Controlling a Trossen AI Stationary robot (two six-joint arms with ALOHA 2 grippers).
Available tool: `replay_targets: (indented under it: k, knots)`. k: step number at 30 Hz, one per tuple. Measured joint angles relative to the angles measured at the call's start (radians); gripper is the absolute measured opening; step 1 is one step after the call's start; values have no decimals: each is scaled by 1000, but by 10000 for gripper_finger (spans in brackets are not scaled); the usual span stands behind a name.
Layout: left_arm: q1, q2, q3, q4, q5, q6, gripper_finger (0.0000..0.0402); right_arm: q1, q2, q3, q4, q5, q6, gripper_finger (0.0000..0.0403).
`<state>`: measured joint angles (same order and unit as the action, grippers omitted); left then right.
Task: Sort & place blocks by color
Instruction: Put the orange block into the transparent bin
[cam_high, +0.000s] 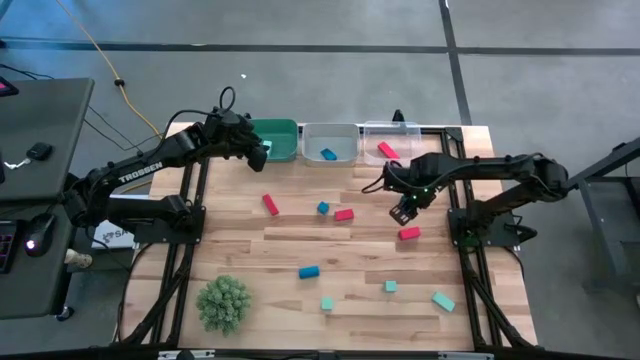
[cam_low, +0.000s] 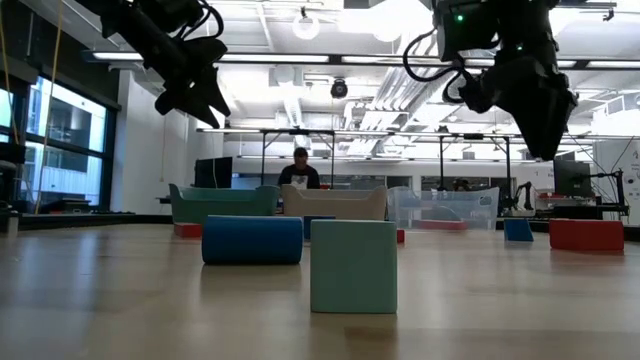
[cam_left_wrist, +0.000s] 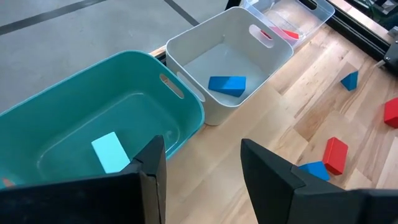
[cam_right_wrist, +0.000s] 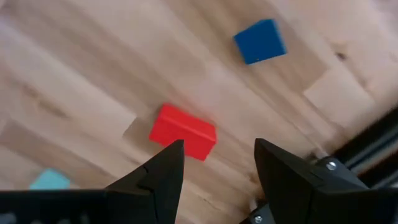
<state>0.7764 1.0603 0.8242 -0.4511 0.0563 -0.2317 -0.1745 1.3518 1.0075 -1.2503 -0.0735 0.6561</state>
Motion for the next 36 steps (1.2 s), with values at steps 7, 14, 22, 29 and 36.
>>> replay_targets:
  k: [7, 14, 22, 29, 36]
  knots:
    - [0, 0, 0, 0, 0, 0, 131, 0, 0, -9, 10, -107, -206, 192]
    - [0, 0, 0, 0, 0, -2, 131, 10, 3, -9, 7, -104, -412, 240]
    - [0, 0, 0, 0, 0, -45, 131, 139, 3, -9, 44, -44, -549, 250]
    - [0, 0, 0, 0, 0, -56, 131, 225, 25, -9, 86, 13, -533, 250]
    - [0, 0, 0, 0, 0, -56, 131, 268, 121, -9, 89, 27, -551, 250]
